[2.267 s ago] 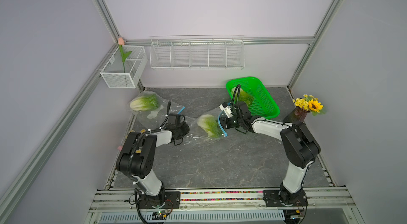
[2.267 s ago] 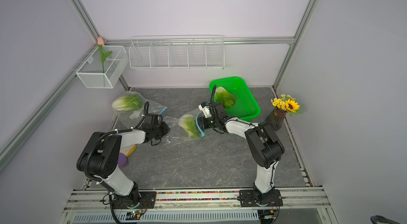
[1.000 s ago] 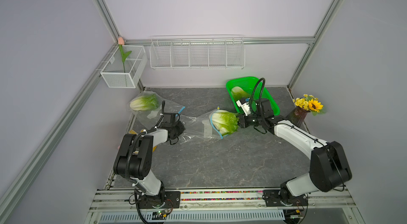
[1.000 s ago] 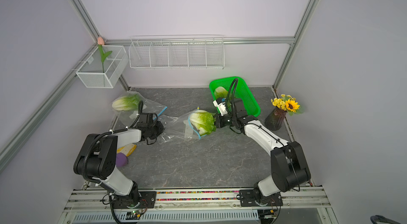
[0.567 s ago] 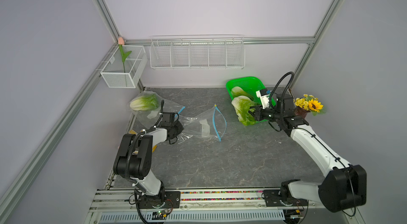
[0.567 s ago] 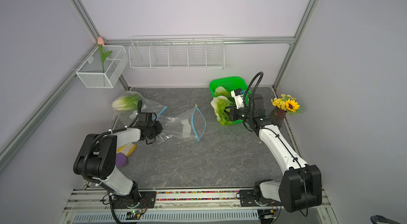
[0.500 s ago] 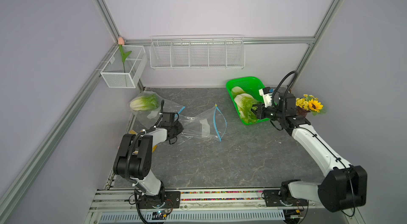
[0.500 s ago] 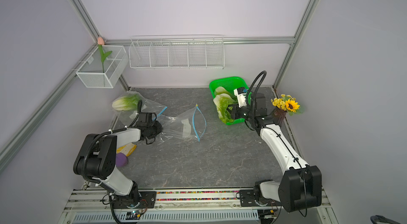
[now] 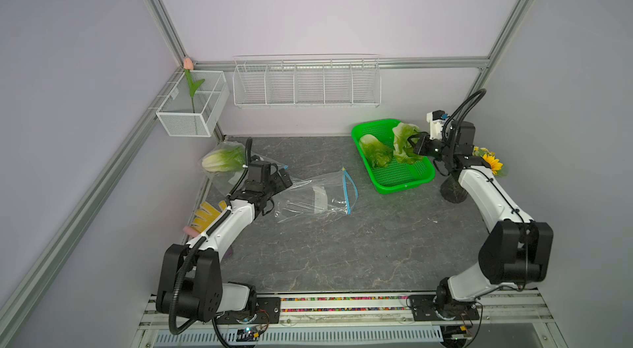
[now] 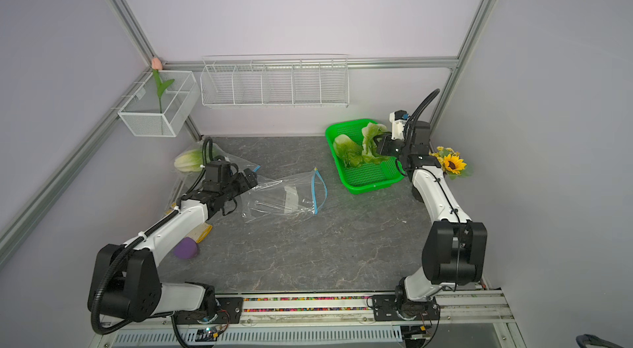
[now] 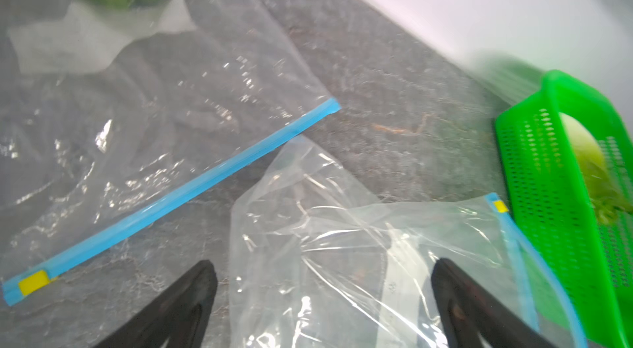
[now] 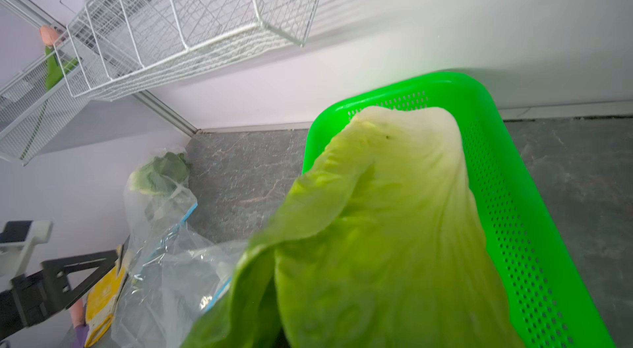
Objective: Open the zip-top bag and take out the chinese cabbages
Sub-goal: Place the Chinese cabbage in the basket.
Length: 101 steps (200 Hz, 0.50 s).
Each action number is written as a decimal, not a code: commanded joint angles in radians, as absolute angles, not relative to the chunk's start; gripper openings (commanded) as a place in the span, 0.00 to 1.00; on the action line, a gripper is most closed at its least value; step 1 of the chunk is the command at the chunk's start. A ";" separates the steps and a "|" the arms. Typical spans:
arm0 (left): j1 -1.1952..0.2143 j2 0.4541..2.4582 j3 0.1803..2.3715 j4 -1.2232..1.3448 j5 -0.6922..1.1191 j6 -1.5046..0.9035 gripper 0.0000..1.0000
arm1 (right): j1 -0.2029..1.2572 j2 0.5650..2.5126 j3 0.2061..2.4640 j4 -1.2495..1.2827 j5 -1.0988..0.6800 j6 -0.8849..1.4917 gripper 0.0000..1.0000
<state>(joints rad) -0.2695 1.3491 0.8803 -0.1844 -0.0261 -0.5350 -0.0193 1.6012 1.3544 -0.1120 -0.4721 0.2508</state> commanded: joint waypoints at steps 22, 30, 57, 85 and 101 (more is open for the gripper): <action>-0.446 1.310 0.943 -0.133 -0.003 -0.200 0.99 | -0.033 1.772 1.534 -0.125 -0.551 0.199 0.08; -0.484 1.302 0.942 -0.108 0.000 -0.139 0.99 | -0.033 1.808 1.567 -0.135 -0.554 0.198 0.08; -0.573 1.270 0.916 0.009 0.095 0.021 0.99 | -0.033 1.914 1.673 -0.172 -0.551 0.190 0.10; -0.639 1.251 0.895 0.122 0.205 0.104 0.99 | -0.016 2.011 1.795 -0.302 -0.524 0.127 0.12; -0.656 1.257 0.902 0.142 0.264 0.127 0.99 | -0.002 2.058 1.846 -0.358 -0.494 0.087 0.13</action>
